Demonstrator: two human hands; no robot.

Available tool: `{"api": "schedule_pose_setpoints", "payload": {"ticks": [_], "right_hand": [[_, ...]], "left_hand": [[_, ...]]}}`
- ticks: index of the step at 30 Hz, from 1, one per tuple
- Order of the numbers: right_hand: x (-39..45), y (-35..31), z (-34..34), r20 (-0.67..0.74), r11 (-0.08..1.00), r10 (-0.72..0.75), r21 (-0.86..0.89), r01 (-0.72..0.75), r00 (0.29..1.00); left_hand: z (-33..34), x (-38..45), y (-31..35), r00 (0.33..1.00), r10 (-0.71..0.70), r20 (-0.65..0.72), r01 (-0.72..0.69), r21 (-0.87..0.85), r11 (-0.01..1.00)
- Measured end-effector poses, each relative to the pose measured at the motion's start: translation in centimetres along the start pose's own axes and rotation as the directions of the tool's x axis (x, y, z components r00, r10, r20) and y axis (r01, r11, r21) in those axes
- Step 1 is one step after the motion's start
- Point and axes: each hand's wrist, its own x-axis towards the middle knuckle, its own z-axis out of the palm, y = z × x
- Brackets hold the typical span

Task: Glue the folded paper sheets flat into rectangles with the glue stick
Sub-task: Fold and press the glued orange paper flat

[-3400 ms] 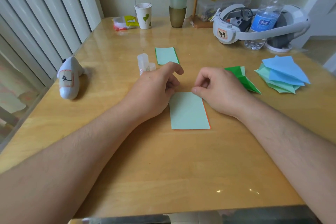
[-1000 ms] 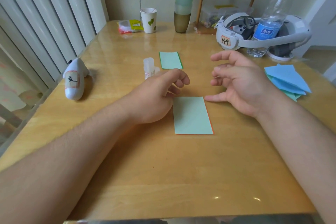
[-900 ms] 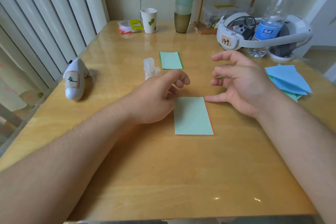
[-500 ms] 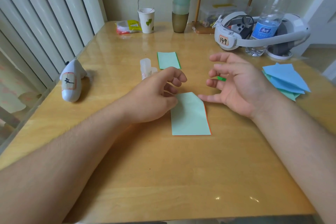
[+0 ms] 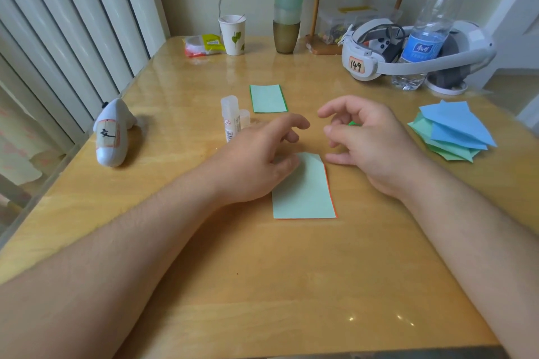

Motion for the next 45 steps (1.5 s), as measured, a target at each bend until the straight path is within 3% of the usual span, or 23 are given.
{"api": "schedule_pose_setpoints", "payload": {"ticks": [4,10,13,16,18,25,29,34,39,42,43,45], "right_hand": [[-0.3,-0.8,0.1,0.027,0.998,0.011,0.064,-0.013,1.0],[0.1,-0.4,-0.2,-0.018,0.979,0.053,0.2,-0.048,0.998],[0.0,0.1,-0.5,0.073,0.984,0.046,0.167,-0.058,0.996],[-0.4,0.9,-0.8,0.196,0.992,0.001,-0.127,0.025,0.981],[-0.7,1.2,-0.7,0.214,0.938,-0.047,-0.325,0.116,0.976],[-0.8,1.5,-0.6,0.148,0.947,-0.181,-0.241,0.213,0.972],[-0.6,1.7,-0.5,0.03,0.938,-0.268,-0.22,0.268,0.963],[-0.1,1.5,-0.6,-0.14,0.965,-0.26,-0.055,0.255,0.955],[-0.3,0.6,0.1,-0.318,0.963,-0.192,0.119,0.24,0.928],[-0.9,0.1,0.8,-0.037,0.904,-0.004,0.426,0.019,0.999],[-1.2,0.1,1.1,0.046,0.908,0.023,0.417,-0.04,0.999],[-1.6,0.2,1.8,0.068,0.941,0.026,0.334,-0.047,0.997]], "left_hand": [[0.6,0.2,0.2,0.997,0.03,0.066,-0.038,0.115,0.993],[0.7,0.3,0.3,0.999,-0.029,-0.042,0.021,-0.171,0.985],[0.6,0.3,0.5,0.998,-0.026,-0.05,0.011,-0.282,0.959],[0.5,0.2,0.7,0.998,-0.02,-0.06,-0.003,-0.355,0.935],[0.5,0.1,1.0,0.997,-0.003,-0.078,-0.027,-0.377,0.926],[0.7,-0.1,1.1,0.985,-0.027,-0.171,-0.042,-0.386,0.922],[0.8,0.2,0.8,0.972,-0.14,-0.19,0.011,-0.558,0.83],[0.9,0.4,1.1,0.953,-0.297,-0.059,0.151,-0.757,0.636],[0.9,0.3,1.3,0.97,-0.237,0.056,0.194,-0.769,0.609],[0.7,0.2,1.6,0.97,-0.236,-0.058,0.105,-0.774,0.624],[0.5,0.2,1.7,0.963,-0.244,-0.116,0.067,-0.772,0.632],[0.3,0.2,1.7,0.938,-0.244,-0.248,-0.011,-0.722,0.692]]}}
